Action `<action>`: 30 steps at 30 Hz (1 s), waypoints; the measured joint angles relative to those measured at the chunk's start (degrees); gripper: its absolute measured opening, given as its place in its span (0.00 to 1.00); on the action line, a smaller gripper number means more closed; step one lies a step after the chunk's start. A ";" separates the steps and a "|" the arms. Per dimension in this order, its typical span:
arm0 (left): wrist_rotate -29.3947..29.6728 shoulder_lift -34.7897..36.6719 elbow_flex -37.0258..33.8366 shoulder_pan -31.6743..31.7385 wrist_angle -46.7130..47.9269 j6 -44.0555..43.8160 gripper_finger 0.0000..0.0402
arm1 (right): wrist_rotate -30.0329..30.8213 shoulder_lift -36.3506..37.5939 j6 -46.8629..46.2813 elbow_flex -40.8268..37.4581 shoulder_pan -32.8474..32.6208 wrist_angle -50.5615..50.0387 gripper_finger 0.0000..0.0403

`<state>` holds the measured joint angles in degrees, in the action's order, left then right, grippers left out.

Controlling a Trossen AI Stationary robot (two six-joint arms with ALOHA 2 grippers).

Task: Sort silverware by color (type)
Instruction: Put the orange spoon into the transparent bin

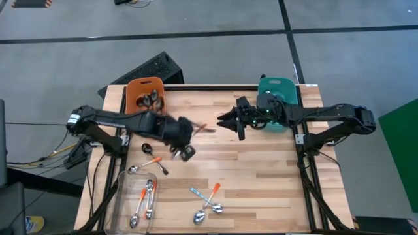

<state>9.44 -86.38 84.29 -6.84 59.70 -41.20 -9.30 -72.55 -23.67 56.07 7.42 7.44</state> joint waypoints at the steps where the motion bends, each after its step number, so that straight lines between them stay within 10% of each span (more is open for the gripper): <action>1: 0.46 0.24 0.04 -1.69 2.37 -3.72 0.00 | 0.60 0.00 -0.60 0.00 0.19 0.00 0.41; 18: 7.63 0.21 0.04 -41.77 18.21 -61.79 0.00 | 11.59 0.00 -18.69 0.02 -4.60 -0.36 0.50; 30: 9.45 0.05 -6.25 -52.73 21.44 -73.42 0.00 | 30.19 -5.93 -27.36 0.07 -21.20 -2.04 0.50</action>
<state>18.89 -86.32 78.05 -59.57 81.14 -114.62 20.89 -78.48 -51.03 56.15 -13.78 5.41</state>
